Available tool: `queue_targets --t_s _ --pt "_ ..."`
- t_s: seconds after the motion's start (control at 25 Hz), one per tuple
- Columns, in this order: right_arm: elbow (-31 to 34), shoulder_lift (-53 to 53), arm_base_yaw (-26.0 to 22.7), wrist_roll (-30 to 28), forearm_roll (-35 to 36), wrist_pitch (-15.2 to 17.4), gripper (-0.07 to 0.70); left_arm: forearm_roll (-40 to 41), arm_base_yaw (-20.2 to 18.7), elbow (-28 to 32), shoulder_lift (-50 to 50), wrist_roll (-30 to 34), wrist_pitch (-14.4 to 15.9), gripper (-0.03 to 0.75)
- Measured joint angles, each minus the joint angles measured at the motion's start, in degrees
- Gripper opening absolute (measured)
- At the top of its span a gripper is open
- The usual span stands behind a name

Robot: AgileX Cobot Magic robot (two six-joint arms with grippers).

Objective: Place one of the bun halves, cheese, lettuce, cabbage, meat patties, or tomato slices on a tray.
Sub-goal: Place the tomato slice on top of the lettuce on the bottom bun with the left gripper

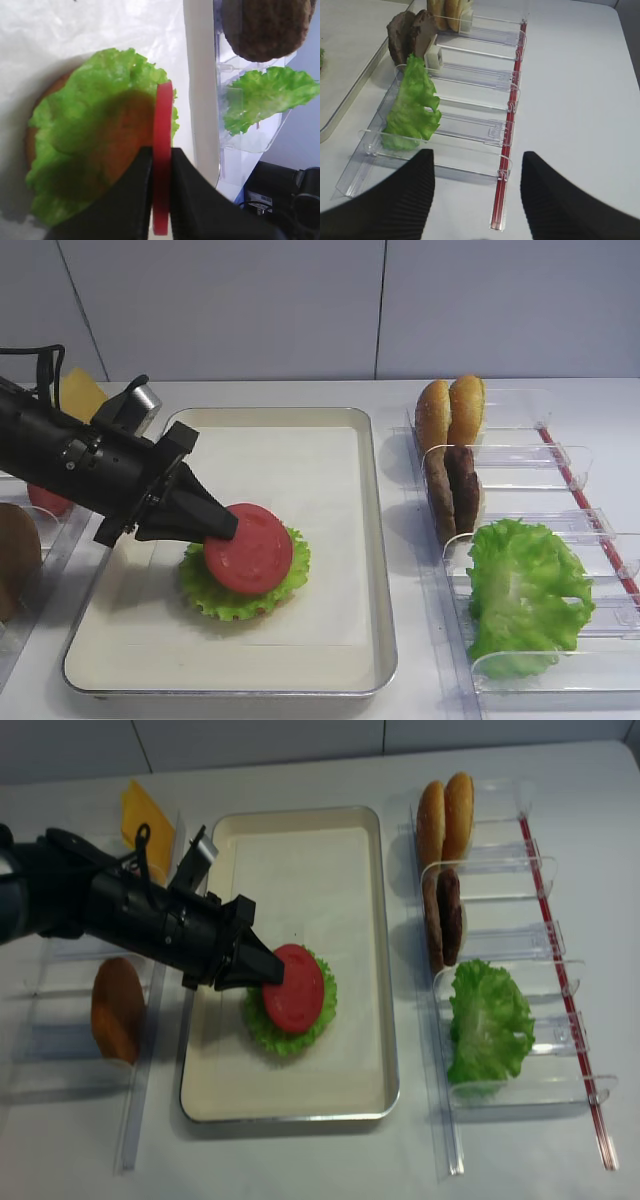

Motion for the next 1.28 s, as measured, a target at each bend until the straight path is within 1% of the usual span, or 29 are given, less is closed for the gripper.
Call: queue_targets --t_s 0.08,0.24,0.4,0.52,0.64,0.68,0.76,0.84,0.96,1.12,1.28 --pt "0.0 0.0 0.0 0.0 0.0 0.0 0.415 0.1 0.0 0.0 0.0 0.0 -0.3 0.044" --pt "0.0 0.0 0.0 0.0 0.0 0.0 0.415 1.7 0.0 0.0 0.0 -2.4 -1.6 0.044" --pt "0.0 0.0 0.0 0.0 0.0 0.0 0.415 2.2 0.0 0.0 0.0 -3.3 -1.8 0.064" --pt "0.0 0.0 0.0 0.0 0.0 0.0 0.415 2.8 0.0 0.0 0.1 -3.6 -2.0 0.128" --pt "0.0 0.0 0.0 0.0 0.0 0.0 0.415 3.1 0.0 -0.5 0.3 -4.8 -2.1 0.23" --pt "0.0 0.0 0.0 0.0 0.0 0.0 0.415 3.2 0.0 -1.1 0.3 -5.5 -2.1 0.276" --pt "0.0 0.0 0.0 0.0 0.0 0.0 0.415 4.5 0.0 -2.7 0.3 -7.4 -1.8 0.342" --pt "0.0 0.0 0.0 0.0 0.0 0.0 0.415 7.2 0.0 -4.5 0.3 -10.3 -1.0 0.383" --pt "0.0 0.0 0.0 0.0 0.0 0.0 0.415 11.7 0.0 -7.0 0.3 -14.8 1.0 0.4" --pt "0.0 0.0 0.0 0.0 0.0 0.0 0.415 17.4 0.0 -10.6 0.3 -19.3 3.7 0.406" --pt "0.0 0.0 0.0 0.0 0.0 0.0 0.415 24.3 0.0 -15.6 0.3 -24.2 4.5 0.406"
